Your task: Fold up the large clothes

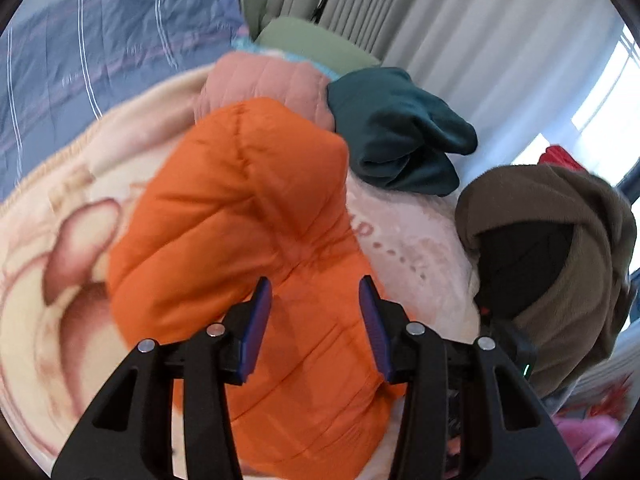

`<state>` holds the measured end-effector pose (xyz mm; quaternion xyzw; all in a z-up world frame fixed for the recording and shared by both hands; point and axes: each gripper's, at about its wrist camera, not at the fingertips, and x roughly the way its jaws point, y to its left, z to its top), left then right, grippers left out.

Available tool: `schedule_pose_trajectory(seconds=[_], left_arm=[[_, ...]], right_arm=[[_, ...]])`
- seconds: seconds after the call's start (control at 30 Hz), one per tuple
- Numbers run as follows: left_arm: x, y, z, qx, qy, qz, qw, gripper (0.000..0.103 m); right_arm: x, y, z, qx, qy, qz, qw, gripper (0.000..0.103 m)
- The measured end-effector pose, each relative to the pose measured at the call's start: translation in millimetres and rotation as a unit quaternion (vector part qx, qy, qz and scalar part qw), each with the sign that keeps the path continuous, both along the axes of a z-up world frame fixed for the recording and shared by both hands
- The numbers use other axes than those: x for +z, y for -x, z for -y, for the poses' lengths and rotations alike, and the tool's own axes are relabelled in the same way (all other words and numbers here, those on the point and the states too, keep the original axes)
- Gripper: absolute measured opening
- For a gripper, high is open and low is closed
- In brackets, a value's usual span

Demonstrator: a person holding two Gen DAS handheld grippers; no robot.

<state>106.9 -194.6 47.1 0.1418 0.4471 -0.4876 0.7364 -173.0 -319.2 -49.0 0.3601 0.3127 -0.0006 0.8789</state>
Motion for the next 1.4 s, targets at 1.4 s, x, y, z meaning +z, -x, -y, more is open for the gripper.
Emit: schedule_pose_trajectory(seconds=[1.4], left_arm=[[-140, -34, 32, 0.023, -0.037, 0.149, 0.9878, 0.023]], right_arm=[[-21, -44, 0, 0.032, 0.178, -0.069, 0.981, 0.016]])
